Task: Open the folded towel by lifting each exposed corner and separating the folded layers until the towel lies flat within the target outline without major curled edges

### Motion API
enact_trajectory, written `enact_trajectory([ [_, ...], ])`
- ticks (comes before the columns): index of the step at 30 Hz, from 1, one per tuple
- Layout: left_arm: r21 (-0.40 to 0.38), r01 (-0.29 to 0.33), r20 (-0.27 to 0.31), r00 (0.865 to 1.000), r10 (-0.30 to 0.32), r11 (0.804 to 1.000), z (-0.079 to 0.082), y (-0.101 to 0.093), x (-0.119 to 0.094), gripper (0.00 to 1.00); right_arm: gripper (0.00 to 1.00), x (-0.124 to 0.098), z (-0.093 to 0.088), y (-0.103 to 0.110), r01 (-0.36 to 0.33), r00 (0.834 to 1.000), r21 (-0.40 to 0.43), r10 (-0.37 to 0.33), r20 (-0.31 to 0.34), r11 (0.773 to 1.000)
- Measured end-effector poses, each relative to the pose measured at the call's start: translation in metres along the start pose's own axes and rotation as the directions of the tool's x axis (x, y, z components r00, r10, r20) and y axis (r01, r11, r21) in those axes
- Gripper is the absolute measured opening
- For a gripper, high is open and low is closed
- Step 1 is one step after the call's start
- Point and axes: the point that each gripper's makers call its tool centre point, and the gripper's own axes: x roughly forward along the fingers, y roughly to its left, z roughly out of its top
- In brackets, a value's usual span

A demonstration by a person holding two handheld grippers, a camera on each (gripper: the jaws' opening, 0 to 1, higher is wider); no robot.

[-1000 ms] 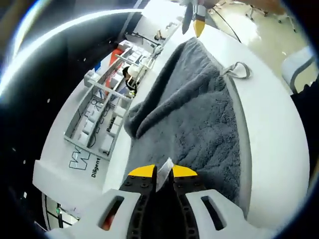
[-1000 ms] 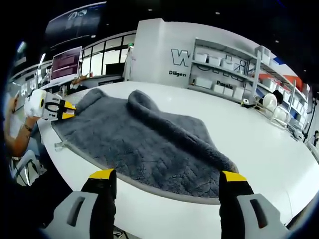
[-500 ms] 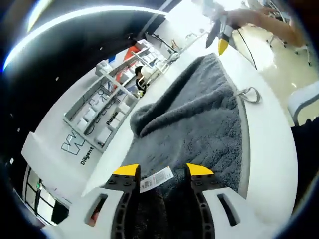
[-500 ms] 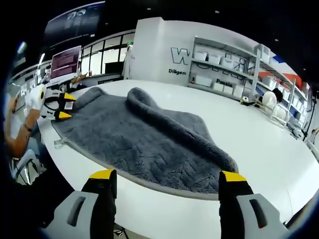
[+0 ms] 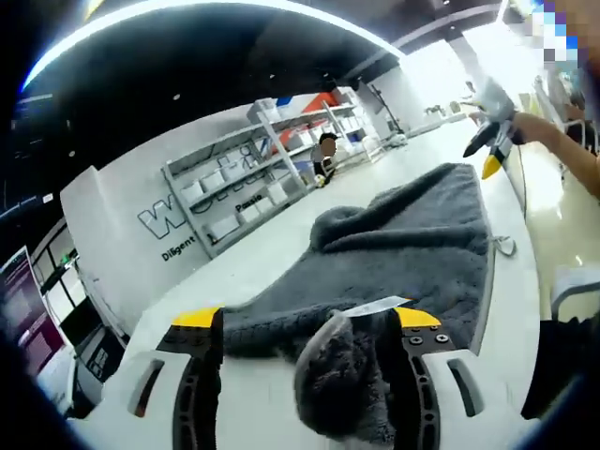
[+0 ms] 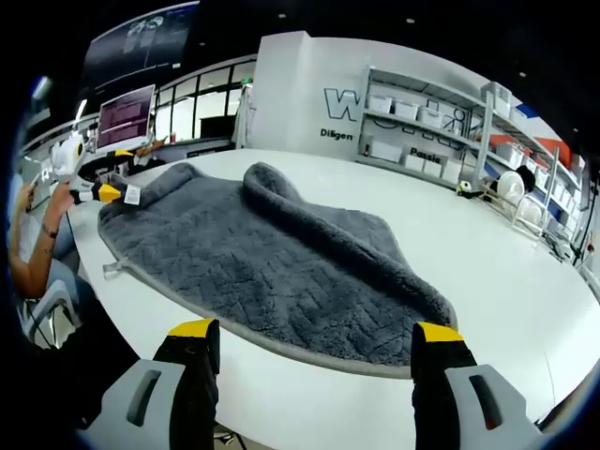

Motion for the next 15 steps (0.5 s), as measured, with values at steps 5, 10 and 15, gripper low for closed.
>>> enact_trajectory([
  [5, -0.233, 0.029, 0.060, 0.998, -0.016, 0.972, -0.003, 0.017, -0.004, 0.87, 0.85, 0.002, -0.003, 0.000, -0.001, 1.000, 0.002, 0.001, -0.012, 1.000],
  [10, -0.438, 0.089, 0.147, 0.989, -0.026, 0.894, 0.003, 0.031, -0.010, 0.89, 0.85, 0.002, -0.002, -0.001, -0.001, 1.000, 0.001, 0.001, -0.010, 1.000],
  [15, -0.456, 0.024, 0.073, 0.997, 0.010, 0.890, -0.018, 0.054, -0.001, 0.91, 0.85, 0.001, -0.007, -0.001, 0.001, 1.000, 0.006, 0.000, -0.015, 1.000],
])
